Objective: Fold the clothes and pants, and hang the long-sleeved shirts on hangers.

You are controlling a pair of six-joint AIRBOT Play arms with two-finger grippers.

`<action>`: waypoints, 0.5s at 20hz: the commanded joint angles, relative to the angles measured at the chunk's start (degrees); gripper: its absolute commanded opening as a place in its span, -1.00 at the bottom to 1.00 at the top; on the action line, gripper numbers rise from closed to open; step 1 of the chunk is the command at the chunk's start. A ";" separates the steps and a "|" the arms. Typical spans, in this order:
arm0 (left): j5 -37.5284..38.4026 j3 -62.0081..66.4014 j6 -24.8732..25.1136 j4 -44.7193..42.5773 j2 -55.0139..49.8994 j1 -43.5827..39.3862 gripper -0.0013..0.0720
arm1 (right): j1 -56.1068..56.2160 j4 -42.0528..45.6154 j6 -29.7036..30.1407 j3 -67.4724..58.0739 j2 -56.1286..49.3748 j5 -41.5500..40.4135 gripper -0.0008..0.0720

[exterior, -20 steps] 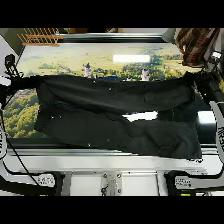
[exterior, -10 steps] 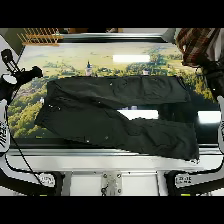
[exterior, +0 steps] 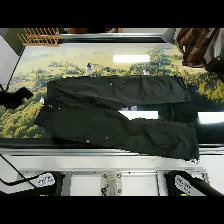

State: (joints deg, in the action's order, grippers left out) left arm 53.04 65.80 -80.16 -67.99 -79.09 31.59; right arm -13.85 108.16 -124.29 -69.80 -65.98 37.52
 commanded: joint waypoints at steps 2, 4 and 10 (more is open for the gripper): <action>2.21 -18.71 -4.74 -2.80 8.90 5.57 0.90 | 0.31 -37.31 27.65 14.03 12.85 7.91 0.80; 1.79 -22.10 -4.96 -2.32 8.63 6.88 0.90 | 0.35 -47.69 35.21 16.26 14.62 11.21 0.80; 0.39 -22.69 -1.01 8.85 2.27 7.08 0.90 | 0.37 -55.49 39.23 16.35 14.62 14.21 0.80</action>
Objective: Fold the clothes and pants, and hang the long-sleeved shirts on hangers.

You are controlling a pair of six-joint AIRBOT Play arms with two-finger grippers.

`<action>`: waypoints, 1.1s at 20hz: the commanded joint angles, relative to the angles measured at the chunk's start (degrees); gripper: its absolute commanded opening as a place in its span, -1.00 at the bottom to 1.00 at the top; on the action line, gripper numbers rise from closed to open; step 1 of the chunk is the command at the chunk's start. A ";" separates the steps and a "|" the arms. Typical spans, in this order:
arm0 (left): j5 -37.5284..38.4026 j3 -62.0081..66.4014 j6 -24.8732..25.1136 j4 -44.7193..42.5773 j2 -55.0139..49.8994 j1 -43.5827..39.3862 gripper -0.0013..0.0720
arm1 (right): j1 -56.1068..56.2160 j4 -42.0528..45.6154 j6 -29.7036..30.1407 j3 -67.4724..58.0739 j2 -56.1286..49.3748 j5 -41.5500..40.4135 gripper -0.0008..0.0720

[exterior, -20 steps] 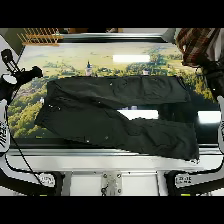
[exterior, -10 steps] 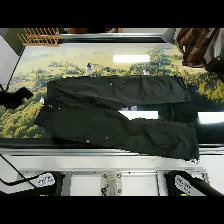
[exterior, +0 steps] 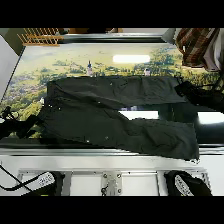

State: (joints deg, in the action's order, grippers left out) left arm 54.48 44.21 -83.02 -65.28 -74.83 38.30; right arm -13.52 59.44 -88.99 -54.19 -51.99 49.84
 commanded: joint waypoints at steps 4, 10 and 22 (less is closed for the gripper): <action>-3.91 -1.11 1.84 8.15 -3.45 -1.40 0.90 | 0.04 -8.20 3.93 0.74 0.63 1.84 0.80; -8.68 -1.11 0.07 7.82 -3.45 -8.74 0.90 | -0.04 -8.31 3.52 0.74 0.63 1.90 0.80; -3.32 -1.09 4.42 7.87 4.00 -8.92 -0.92 | -37.27 2.86 12.50 13.79 -1.38 13.62 0.80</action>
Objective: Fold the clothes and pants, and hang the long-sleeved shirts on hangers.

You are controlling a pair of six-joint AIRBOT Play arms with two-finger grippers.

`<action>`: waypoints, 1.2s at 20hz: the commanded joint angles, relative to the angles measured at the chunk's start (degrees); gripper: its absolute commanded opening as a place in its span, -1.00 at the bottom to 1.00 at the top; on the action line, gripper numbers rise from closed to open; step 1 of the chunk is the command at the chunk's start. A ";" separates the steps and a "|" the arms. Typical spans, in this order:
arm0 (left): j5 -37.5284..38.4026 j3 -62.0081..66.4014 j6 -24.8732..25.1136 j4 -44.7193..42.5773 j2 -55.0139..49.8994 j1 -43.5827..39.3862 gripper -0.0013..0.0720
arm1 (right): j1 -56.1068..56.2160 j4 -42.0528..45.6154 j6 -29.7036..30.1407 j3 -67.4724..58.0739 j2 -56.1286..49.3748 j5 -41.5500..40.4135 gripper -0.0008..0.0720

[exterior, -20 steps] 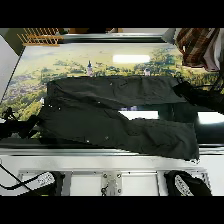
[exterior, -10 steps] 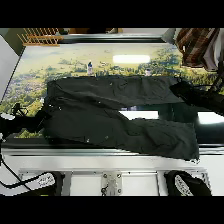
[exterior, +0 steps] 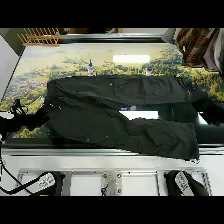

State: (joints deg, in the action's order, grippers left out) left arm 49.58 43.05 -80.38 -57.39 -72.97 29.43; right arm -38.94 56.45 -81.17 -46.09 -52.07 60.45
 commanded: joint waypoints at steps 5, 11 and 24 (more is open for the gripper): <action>1.92 -0.04 1.75 0.15 1.55 -0.04 -0.92 | -20.26 6.12 11.54 8.24 -14.08 -0.33 0.80; 4.35 -0.02 1.75 0.48 -2.03 -0.04 -0.92 | -16.50 0.74 18.03 8.22 -23.28 -4.42 0.79; 5.31 -0.17 3.98 -0.13 -0.15 -0.04 -0.92 | -3.21 10.58 6.86 -5.42 -24.04 -10.10 -0.93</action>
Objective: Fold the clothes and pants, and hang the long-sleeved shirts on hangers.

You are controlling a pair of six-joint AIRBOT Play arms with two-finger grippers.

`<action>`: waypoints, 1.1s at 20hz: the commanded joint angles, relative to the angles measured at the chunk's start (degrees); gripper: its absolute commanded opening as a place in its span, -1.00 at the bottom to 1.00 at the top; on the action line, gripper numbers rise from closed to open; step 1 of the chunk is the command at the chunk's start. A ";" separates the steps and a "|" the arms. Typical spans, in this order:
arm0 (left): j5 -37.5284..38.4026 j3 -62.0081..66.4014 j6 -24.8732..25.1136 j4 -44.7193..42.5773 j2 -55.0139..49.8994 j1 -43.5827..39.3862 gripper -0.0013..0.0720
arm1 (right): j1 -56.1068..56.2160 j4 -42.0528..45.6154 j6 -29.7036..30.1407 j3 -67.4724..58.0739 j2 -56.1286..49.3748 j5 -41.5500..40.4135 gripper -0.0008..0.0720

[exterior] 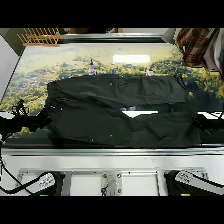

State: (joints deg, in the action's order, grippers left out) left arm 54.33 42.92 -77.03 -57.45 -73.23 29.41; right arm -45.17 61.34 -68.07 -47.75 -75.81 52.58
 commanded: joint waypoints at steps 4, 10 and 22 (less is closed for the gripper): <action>0.70 -0.04 0.72 -0.07 0.11 -0.02 -0.92 | 4.26 4.35 -7.41 -5.79 -0.87 -2.19 0.51; 0.74 -0.04 0.74 0.02 0.11 -0.02 -0.92 | 6.84 -12.46 -7.89 -10.23 -2.43 -9.66 0.36; 0.74 -0.04 0.74 0.04 0.11 -0.02 -0.92 | 21.51 -12.59 -14.97 -18.05 -22.71 -23.21 0.36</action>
State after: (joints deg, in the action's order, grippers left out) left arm 55.09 42.92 -76.25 -57.41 -73.17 29.41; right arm -26.70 48.97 -82.43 -63.59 -95.20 32.53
